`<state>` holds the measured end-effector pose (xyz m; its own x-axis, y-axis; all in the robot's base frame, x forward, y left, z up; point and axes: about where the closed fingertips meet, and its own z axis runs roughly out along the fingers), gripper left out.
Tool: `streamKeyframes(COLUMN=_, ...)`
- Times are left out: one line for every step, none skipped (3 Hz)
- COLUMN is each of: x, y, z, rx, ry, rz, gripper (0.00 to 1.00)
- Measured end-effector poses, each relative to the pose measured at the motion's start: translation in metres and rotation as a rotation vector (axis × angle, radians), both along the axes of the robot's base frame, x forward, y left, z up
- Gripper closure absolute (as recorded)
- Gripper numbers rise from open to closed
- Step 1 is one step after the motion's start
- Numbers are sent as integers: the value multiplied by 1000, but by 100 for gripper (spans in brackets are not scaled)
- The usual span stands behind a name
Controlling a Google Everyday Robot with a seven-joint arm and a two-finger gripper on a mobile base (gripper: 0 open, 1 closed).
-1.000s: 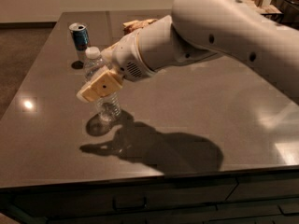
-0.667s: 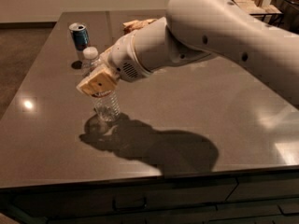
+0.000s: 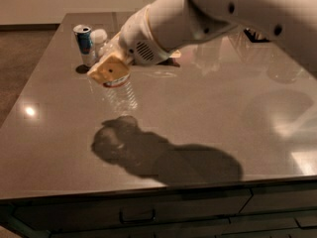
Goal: Knock water bottle over
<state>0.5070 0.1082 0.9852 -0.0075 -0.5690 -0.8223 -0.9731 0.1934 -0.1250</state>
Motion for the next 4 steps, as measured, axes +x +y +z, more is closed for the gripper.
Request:
streamKeyframes(x=23, y=-31, z=7, rx=-175, ry=34, rz=-60, gripper=100)
streamKeyframes(x=45, y=-59, z=-22, rx=-403, ry=74, rz=-75, gripper=100)
streamKeyframes(x=47, y=-85, z=-53, rx=-601, ry=129, rz=-41, gripper=100)
streamKeyframes(x=41, y=-101, z=-73, rx=-750, ry=155, rz=-10, gripper=82)
